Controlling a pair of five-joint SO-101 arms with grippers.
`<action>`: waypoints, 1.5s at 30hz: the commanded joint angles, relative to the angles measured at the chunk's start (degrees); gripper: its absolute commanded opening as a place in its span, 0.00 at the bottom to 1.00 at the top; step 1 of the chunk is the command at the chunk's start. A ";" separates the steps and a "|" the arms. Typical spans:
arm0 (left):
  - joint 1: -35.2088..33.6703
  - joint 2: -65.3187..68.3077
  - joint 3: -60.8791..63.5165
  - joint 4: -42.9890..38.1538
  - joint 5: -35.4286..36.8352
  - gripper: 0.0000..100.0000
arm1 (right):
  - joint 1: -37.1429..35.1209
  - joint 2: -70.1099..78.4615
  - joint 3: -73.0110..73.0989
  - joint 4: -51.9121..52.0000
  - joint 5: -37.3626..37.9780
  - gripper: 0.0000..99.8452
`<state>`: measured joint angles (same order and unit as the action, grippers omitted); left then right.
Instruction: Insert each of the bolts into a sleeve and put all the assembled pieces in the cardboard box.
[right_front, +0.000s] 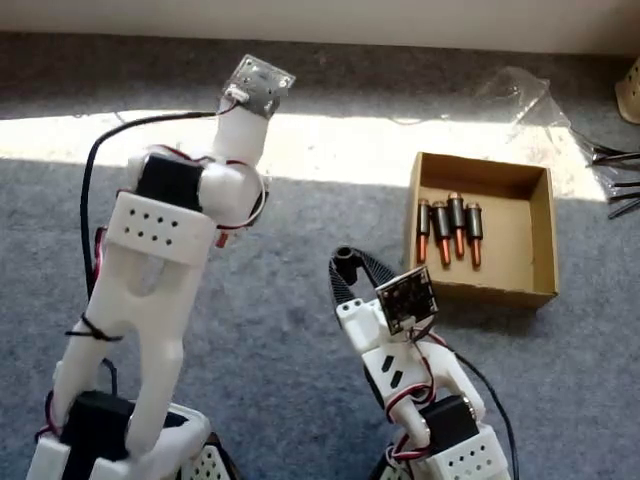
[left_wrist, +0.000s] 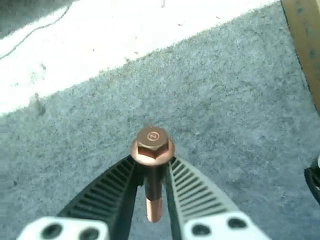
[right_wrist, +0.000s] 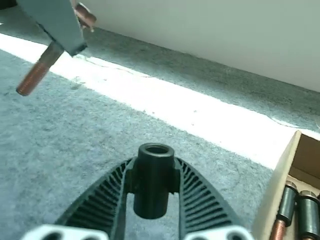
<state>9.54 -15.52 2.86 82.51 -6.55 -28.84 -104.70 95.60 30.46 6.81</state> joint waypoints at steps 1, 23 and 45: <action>1.19 -14.11 9.80 -7.38 -2.64 0.00 | -5.05 -0.48 6.02 -0.31 0.88 0.00; -3.03 -54.37 35.03 -20.48 5.63 0.01 | -14.20 -0.57 6.02 -17.01 0.44 0.00; 5.93 -58.95 39.69 -40.00 9.85 0.01 | -10.68 -0.57 6.02 -13.93 0.53 0.00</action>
<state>13.76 -73.27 43.03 45.23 2.51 -40.70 -104.70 95.60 16.40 6.99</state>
